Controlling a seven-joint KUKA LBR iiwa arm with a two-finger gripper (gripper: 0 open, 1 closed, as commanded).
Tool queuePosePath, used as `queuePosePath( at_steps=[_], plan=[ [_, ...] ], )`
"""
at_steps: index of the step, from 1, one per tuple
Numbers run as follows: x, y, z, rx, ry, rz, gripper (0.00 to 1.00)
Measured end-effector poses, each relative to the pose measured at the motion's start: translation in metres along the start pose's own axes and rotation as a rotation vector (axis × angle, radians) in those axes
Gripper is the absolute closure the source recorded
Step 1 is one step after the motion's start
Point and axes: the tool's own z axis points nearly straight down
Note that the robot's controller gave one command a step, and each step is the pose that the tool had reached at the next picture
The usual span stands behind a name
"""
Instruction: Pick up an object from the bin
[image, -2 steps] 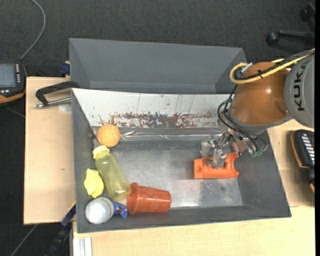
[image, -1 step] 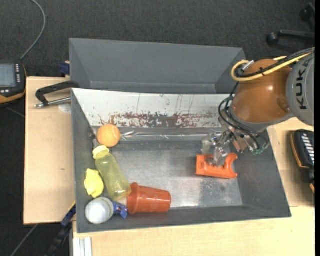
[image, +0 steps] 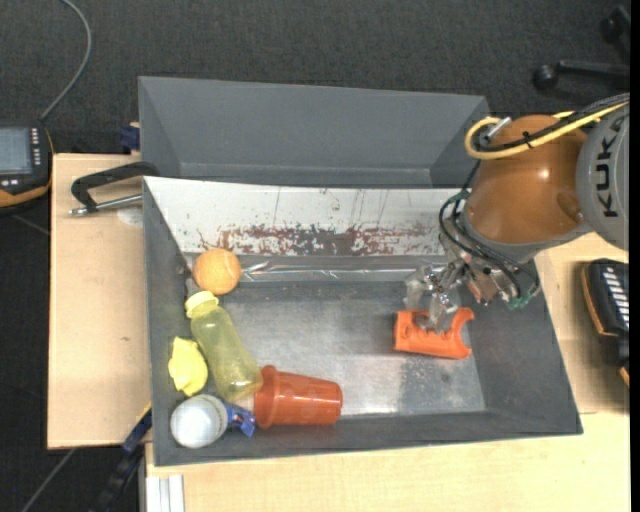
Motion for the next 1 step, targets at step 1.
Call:
queuePosePath(
  at_steps=[1],
  plan=[
    [-0.0011, 0.0, -0.0176, 0.002, -0.005, 0.0, 1.0]
  ],
)
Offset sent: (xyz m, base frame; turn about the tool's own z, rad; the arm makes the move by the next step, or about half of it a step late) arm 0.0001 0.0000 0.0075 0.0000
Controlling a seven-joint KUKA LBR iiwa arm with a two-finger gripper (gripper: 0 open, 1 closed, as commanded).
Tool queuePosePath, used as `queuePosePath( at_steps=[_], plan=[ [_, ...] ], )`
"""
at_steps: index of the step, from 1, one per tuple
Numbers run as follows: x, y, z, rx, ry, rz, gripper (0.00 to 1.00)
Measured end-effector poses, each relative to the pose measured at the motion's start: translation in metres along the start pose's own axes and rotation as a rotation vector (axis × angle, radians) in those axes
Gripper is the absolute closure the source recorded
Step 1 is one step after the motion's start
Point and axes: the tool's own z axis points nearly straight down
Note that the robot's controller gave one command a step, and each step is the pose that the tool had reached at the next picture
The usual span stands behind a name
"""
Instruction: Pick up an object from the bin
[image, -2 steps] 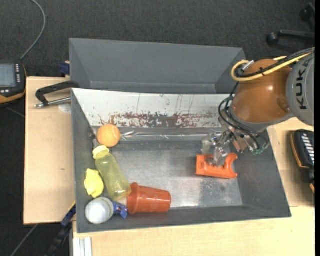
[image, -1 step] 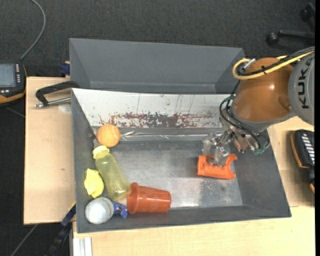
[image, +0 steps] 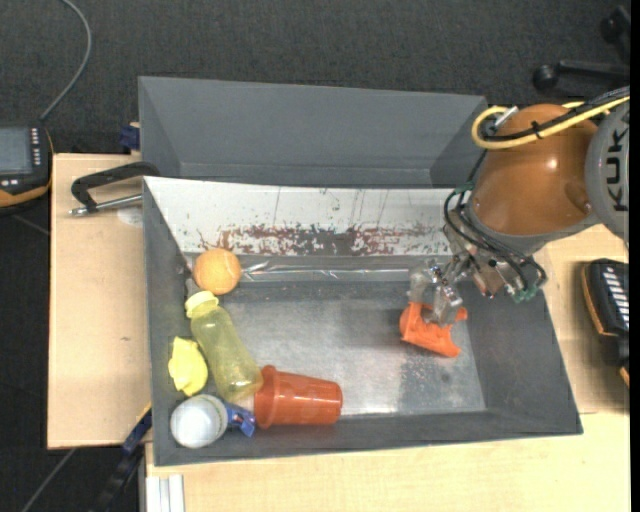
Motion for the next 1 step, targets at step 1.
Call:
queuePosePath(
  at_steps=[1],
  plan=[
    [-0.0008, -0.0002, -0.0109, 0.001, -0.002, 0.0, 1.0]
  ],
)
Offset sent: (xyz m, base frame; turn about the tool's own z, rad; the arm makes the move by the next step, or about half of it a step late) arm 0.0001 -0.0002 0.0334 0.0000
